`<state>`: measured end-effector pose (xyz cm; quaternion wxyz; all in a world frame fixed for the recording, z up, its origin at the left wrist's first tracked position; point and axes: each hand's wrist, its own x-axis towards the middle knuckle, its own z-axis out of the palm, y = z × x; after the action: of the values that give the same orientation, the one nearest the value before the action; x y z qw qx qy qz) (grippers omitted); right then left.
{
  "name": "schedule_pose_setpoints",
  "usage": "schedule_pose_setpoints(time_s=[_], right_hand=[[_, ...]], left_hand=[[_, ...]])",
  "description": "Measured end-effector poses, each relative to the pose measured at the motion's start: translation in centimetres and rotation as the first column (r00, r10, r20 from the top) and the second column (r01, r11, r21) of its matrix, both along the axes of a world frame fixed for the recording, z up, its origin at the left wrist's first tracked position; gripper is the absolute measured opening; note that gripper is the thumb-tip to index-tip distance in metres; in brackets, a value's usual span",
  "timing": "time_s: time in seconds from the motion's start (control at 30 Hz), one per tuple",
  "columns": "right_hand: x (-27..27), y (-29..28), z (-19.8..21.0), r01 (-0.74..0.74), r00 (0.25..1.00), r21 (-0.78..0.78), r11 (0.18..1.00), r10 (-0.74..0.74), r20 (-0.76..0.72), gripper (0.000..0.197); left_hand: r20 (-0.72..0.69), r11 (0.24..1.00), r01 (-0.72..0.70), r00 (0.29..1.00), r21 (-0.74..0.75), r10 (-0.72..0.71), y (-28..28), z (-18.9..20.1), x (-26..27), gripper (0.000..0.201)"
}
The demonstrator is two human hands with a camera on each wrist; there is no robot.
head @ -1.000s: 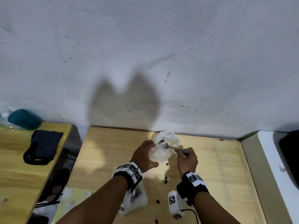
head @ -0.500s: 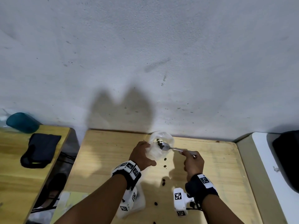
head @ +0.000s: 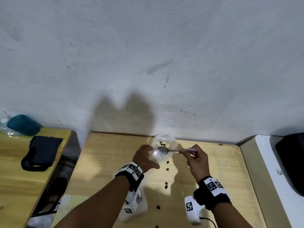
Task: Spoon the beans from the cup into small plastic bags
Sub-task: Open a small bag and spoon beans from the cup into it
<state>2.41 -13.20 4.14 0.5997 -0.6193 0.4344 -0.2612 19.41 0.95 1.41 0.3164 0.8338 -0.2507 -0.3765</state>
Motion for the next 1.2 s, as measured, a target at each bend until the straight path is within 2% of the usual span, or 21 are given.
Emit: schedule_pose_setpoints(time_s=[0.1, 0.17, 0.3, 0.43, 0.5, 0.7, 0.87, 1.03, 1.2], right_hand=[[0.0, -0.6, -0.7, 0.168, 0.985, -0.047, 0.985, -0.169, -0.018, 0.029], [0.4, -0.6, -1.0, 0.201, 0.975, -0.104, 0.974, -0.209, -0.073, 0.029], [1.8, 0.1, -1.9, 0.123, 0.969, -0.204, 0.971, -0.162, -0.188, 0.028], [2.4, 0.6, -3.4, 0.019, 0.950, -0.275, 0.961, -0.103, -0.294, 0.038], [2.4, 1.0, -3.6, 0.029, 0.947, -0.277, 0.960, -0.115, -0.301, 0.039], [2.3, 2.2, -4.2, 0.201, 0.939, -0.149, 0.968, -0.233, -0.254, 0.037], [2.5, 2.5, -4.4, 0.348, 0.899, 0.002, 0.937, -0.333, -0.284, 0.039], [2.5, 2.4, -4.2, 0.382, 0.886, 0.040, 0.923, -0.354, -0.300, 0.036], [3.0, 2.8, -4.3, 0.419, 0.869, 0.191, 0.888, -0.331, -0.369, 0.035]], left_hand=[[-0.046, 0.999, -0.033, 0.998, -0.007, 0.032, 0.1, 0.1, 0.1, 0.092], [-0.080, 0.998, -0.060, 0.995, -0.006, 0.060, 0.1, 0.1, 0.3, 0.088], [-0.136, 0.996, -0.084, 0.987, -0.012, 0.082, 0.0, 0.3, 0.6, 0.083], [-0.132, 0.998, -0.042, 0.991, -0.044, 0.036, 0.0, 0.6, 0.9, 0.080], [-0.113, 0.998, -0.030, 0.993, -0.060, 0.023, 0.1, 0.6, 1.0, 0.081], [0.024, 0.990, 0.086, 0.996, -0.113, -0.084, 0.2, 0.3, 0.1, 0.080], [0.082, 0.982, 0.137, 0.989, -0.131, -0.127, 0.4, -0.1, -0.5, 0.080], [0.105, 0.977, 0.166, 0.983, -0.132, -0.152, 0.7, -0.4, -0.6, 0.079], [0.115, 0.956, 0.276, 0.958, -0.101, -0.264, 0.9, -0.5, -1.2, 0.078]])
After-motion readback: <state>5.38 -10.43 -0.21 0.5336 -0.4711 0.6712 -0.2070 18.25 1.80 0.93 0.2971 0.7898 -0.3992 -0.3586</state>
